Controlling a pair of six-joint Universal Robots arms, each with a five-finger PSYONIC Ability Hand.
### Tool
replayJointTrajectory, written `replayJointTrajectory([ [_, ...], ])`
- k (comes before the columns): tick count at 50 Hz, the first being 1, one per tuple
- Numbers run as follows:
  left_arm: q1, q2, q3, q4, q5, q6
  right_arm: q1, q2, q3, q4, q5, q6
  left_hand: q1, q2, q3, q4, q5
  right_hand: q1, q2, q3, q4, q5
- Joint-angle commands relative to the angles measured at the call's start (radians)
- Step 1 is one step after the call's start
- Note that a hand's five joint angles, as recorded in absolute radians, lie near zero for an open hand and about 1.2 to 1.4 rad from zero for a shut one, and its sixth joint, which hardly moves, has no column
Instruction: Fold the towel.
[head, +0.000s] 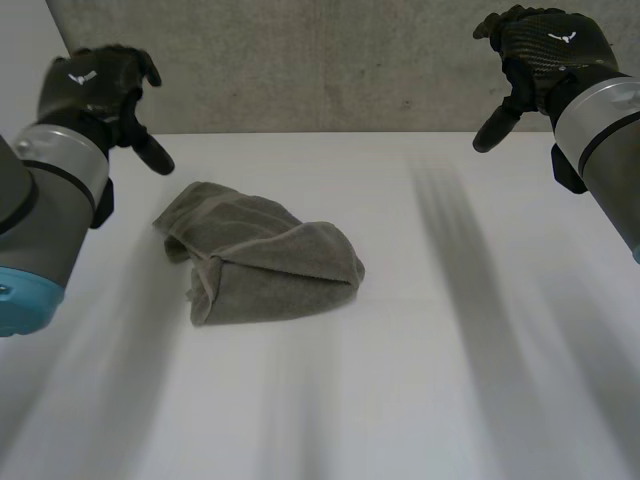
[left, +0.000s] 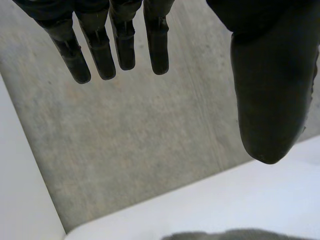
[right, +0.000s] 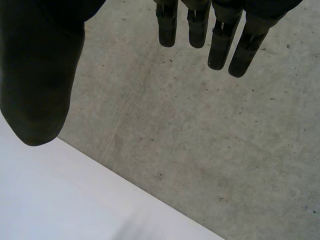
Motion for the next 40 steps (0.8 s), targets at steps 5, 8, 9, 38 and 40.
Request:
replayJointTrajectory([
  [5,-0.018,-0.239,0.013,0.032,0.118,0.003,0.013,0.021,0.001,-0.003,-0.025,-0.019,-0.051,-0.028,-0.033,-0.037,0.012,-0.053,-0.068,-0.066,-0.08,-0.059],
  [8,-0.025,-0.379,0.054,0.078,0.138,0.006,0.013,0.029,0.001,-0.001,-0.039,-0.03,-0.013,0.01,0.005,0.001,0.05,-0.053,-0.068,-0.066,-0.08,-0.059],
  [9,-0.025,-0.38,0.055,0.078,0.138,0.006,0.013,0.029,0.002,-0.001,-0.042,-0.038,-0.013,0.01,0.005,0.001,0.051,-0.053,-0.068,-0.066,-0.08,-0.059],
  [38,-0.283,-0.36,-0.034,0.13,0.074,-0.007,0.017,0.083,0.036,0.052,-0.106,-0.165,1.017,1.04,1.036,1.031,1.081,-0.053,-0.068,-0.066,-0.08,-0.059],
  [40,-0.324,-0.329,-0.088,0.132,0.076,-0.005,0.017,0.104,0.025,0.088,-0.123,-0.179,1.017,1.04,1.036,1.031,1.081,-0.053,-0.068,-0.066,-0.08,-0.059],
])
